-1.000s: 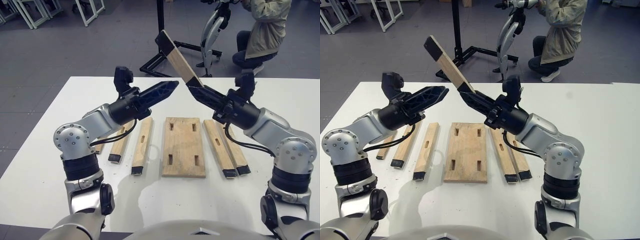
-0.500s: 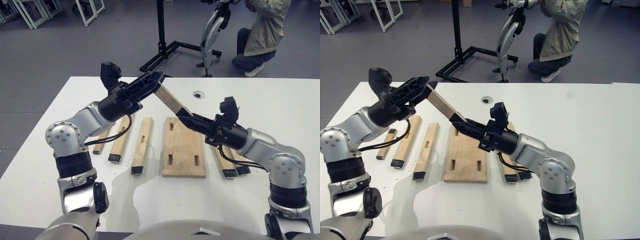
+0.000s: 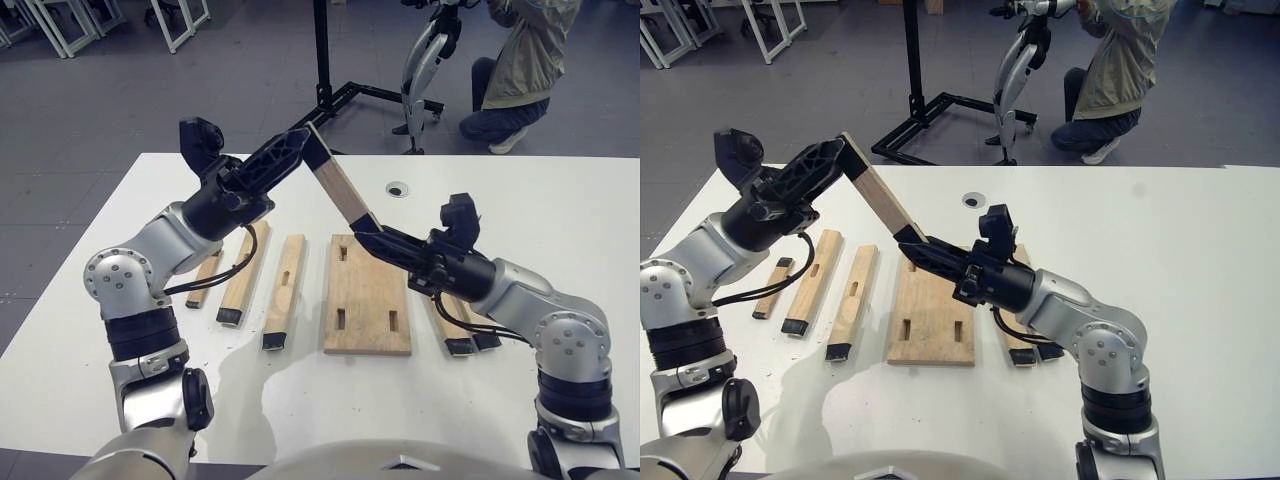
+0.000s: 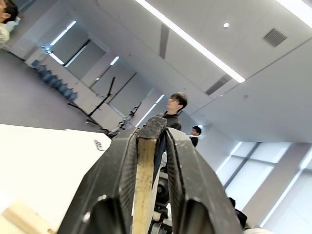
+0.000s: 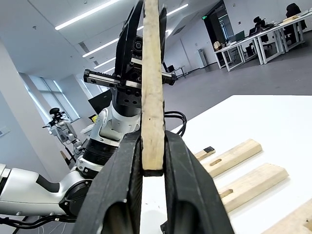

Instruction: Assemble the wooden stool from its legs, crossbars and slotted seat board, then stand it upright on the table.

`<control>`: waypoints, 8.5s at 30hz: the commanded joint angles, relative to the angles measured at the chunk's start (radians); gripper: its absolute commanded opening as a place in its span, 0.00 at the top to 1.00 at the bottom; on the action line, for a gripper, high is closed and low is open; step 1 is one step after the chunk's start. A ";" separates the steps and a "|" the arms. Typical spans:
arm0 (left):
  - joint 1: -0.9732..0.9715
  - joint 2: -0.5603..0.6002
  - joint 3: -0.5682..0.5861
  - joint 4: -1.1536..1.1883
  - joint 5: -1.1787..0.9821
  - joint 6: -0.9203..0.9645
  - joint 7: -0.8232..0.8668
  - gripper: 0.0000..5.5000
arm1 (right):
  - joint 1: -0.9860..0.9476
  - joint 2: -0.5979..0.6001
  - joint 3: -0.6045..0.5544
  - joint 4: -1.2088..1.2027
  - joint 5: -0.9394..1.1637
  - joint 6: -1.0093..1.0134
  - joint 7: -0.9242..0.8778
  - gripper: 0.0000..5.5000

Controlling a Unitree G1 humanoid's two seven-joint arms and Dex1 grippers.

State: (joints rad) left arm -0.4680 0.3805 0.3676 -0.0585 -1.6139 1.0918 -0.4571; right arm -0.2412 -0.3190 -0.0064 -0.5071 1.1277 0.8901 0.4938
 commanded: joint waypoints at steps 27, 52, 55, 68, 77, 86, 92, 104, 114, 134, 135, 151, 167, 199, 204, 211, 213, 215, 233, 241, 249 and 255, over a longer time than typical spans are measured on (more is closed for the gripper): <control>0.062 0.109 -0.166 0.017 0.309 -0.060 -0.246 0.65 | 0.030 0.001 0.063 -0.019 0.027 0.029 -0.073 0.92; 0.030 0.038 -0.073 0.034 0.163 -0.024 -0.194 0.91 | 0.030 0.013 0.043 0.019 0.138 0.036 -0.171 0.86; 0.052 0.005 -0.076 0.008 0.185 -0.062 -0.140 0.92 | 0.031 0.009 0.033 0.024 0.161 0.037 -0.185 0.75; 0.055 0.198 0.031 0.013 0.452 -0.220 0.008 0.92 | 0.065 -0.086 0.016 0.130 -0.231 -0.127 -0.192 0.28; 0.254 0.072 -0.085 -0.129 0.982 -0.439 0.404 0.92 | 0.046 0.030 -0.005 0.079 -0.678 -0.307 -0.528 0.28; 0.293 0.001 -0.144 -0.066 1.155 -0.599 0.352 0.92 | 0.066 0.084 -0.010 0.065 -0.732 -0.299 -0.514 0.28; 0.294 -0.017 -0.147 -0.067 1.178 -0.593 0.334 0.92 | 0.071 0.102 -0.014 0.065 -0.754 -0.300 -0.494 0.28; 0.305 -0.026 -0.120 -0.051 1.209 -0.595 0.310 0.92 | 0.071 0.126 -0.019 0.070 -0.784 -0.297 -0.461 0.28; 0.366 -0.054 -0.134 -0.045 1.252 -0.617 0.307 0.92 | 0.078 0.131 -0.023 0.065 -0.797 -0.294 -0.449 0.28; 0.327 -0.025 -0.143 -0.092 1.255 -0.591 0.250 0.92 | 0.081 0.141 -0.027 0.074 -0.816 -0.295 -0.432 0.28; 0.324 -0.021 -0.142 -0.084 1.257 -0.592 0.244 0.92 | 0.081 0.141 -0.028 0.075 -0.817 -0.296 -0.432 0.28; 0.358 -0.040 -0.177 -0.069 1.256 -0.591 0.201 0.92 | 0.085 0.149 -0.023 0.075 -0.829 -0.293 -0.422 0.28; 0.494 -0.069 -0.208 0.249 1.279 -0.775 0.050 0.92 | 0.081 0.153 -0.024 0.071 -0.832 -0.290 -0.416 0.28; 0.546 -0.279 -0.246 -0.280 1.468 -0.708 0.523 0.72 | 0.067 0.163 -0.022 0.093 -0.856 -0.322 -0.407 0.28; 0.505 -0.268 -0.219 -0.300 1.472 -0.672 0.528 0.54 | 0.076 0.165 -0.020 0.083 -0.859 -0.319 -0.411 0.28; 0.374 -0.228 -0.221 -0.376 1.453 -0.565 0.496 0.54 | 0.081 0.180 -0.017 0.082 -0.866 -0.327 -0.426 0.28; 0.318 -0.218 -0.222 -0.403 1.448 -0.511 0.495 0.54 | 0.081 0.187 -0.015 0.085 -0.869 -0.332 -0.428 0.28; 0.261 -0.204 -0.220 -0.427 1.448 -0.451 0.495 0.54 | 0.083 0.194 -0.011 0.087 -0.873 -0.337 -0.430 0.28; 0.028 -0.200 -0.096 -0.110 1.444 -0.236 0.549 0.54 | 0.083 0.225 -0.015 0.080 -0.877 -0.334 -0.442 0.28; -0.012 -0.186 -0.076 -0.072 1.432 -0.331 0.528 0.54 | 0.084 0.230 -0.021 0.079 -0.871 -0.329 -0.447 0.28; -0.171 -0.103 -0.072 -0.381 1.343 -0.291 0.461 0.54 | 0.110 0.236 -0.019 0.053 -0.874 -0.325 -0.457 0.28; 0.569 -0.147 -0.204 -0.738 1.338 -0.384 0.357 0.35 | 0.141 0.229 -0.017 0.037 -0.877 -0.320 -0.458 0.28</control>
State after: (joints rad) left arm -0.1228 0.2552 0.2139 -0.6894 -0.2896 0.7587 -0.0738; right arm -0.1202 -0.0869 -0.0204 -0.4536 0.2575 0.5550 0.0382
